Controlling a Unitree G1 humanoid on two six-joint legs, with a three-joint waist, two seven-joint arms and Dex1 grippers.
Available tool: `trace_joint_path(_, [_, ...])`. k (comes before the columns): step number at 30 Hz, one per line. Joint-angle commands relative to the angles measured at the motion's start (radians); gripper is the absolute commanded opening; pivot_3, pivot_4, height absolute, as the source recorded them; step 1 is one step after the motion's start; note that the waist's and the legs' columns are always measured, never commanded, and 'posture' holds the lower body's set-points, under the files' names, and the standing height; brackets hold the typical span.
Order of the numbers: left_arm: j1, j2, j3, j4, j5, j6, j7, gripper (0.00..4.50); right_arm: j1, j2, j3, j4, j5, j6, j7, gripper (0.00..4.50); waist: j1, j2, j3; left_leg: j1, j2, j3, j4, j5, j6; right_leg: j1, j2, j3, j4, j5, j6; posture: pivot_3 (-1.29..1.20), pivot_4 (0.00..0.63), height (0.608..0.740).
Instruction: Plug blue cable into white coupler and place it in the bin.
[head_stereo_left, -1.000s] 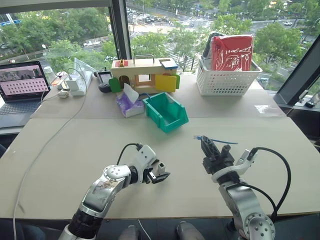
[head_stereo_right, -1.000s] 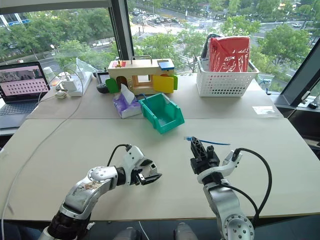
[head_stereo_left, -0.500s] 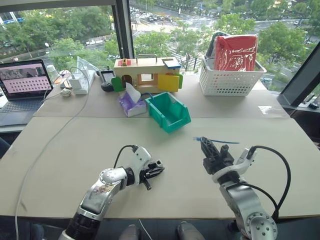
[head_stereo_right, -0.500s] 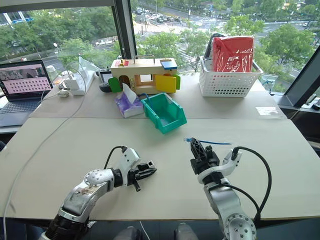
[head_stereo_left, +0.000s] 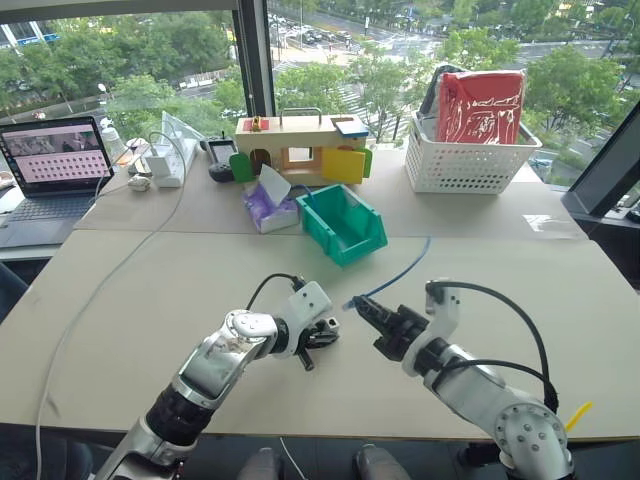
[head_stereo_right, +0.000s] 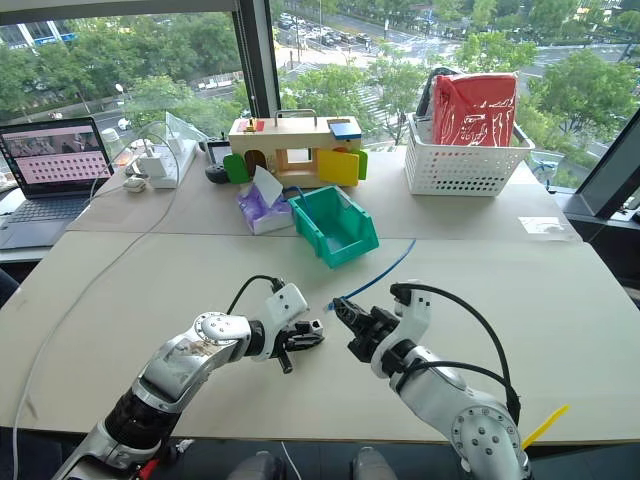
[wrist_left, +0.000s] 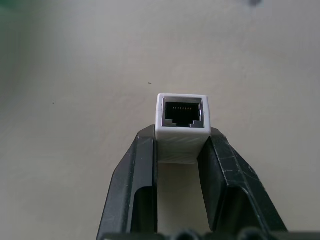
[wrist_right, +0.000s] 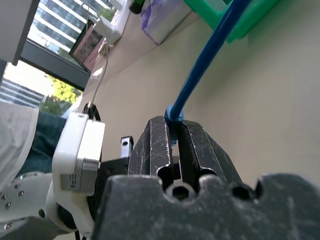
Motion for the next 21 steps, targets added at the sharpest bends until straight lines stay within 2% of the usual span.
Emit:
trace_joint_path(1, [-0.033,0.017,-0.030,-0.023,-0.039,0.097,-0.030,0.65,-0.022,-0.019,0.009,-0.021,-0.003,0.051,-0.012,0.00,0.000,0.000,0.000,0.000,0.000,0.000,0.000,0.000,0.000,0.000,0.000,0.000,0.000,0.000,0.000,0.00,0.150,0.715])
trace_joint_path(5, [-0.047,0.021,-0.036,-0.025,-0.053,0.122,-0.027,0.65,-0.027,-0.006,0.011,0.001,0.003,0.071,-0.002,0.00,-0.002,0.000,0.000,0.000,0.000,0.000,0.000,0.000,0.000,0.000,0.000,0.000,0.000,0.000,0.000,0.00,0.150,0.715])
trace_joint_path(21, [-0.042,0.038,-0.046,-0.049,-0.063,0.107,-0.017,0.65,-0.086,0.042,0.027,0.085,-0.157,0.128,0.099,0.00,-0.001,0.000,0.000,-0.001,0.000,0.000,0.000,0.000,0.000,-0.001,0.000,0.000,0.000,0.000,0.000,0.00,0.150,0.715])
